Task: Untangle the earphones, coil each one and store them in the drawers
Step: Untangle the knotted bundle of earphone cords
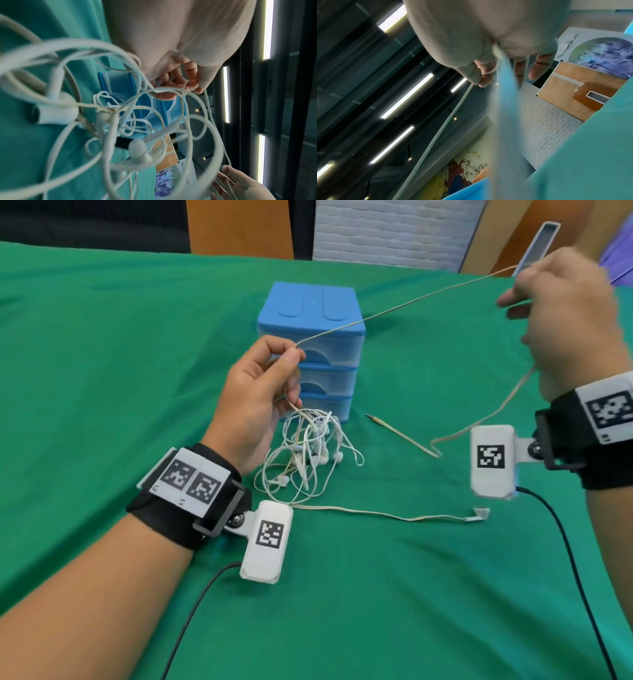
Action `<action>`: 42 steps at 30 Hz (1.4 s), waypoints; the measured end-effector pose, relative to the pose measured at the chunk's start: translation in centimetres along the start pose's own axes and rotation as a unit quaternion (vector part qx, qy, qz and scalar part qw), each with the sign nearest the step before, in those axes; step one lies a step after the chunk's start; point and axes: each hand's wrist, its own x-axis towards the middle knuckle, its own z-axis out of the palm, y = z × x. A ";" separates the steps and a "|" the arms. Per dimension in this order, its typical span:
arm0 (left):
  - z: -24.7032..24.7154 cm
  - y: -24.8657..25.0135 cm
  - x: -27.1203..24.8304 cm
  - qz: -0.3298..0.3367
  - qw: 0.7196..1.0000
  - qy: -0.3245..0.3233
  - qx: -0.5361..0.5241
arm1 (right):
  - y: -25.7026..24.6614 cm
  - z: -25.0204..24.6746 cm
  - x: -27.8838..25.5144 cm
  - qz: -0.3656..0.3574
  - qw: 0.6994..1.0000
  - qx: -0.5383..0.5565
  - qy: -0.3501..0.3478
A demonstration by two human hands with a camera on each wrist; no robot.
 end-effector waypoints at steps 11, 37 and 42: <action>0.3 0.3 -0.5 -0.007 0.999 -0.011 0.036 | -1.0 1.9 -5.0 -0.091 0.947 -0.264 -0.155; 0.8 -0.9 -1.0 -0.085 0.957 -0.175 0.217 | 2.9 7.6 -10.0 -0.006 0.900 0.207 -0.384; 1.0 -0.9 -1.1 -0.099 0.960 -0.157 0.207 | 3.3 7.7 -9.9 -0.012 0.927 0.193 -0.323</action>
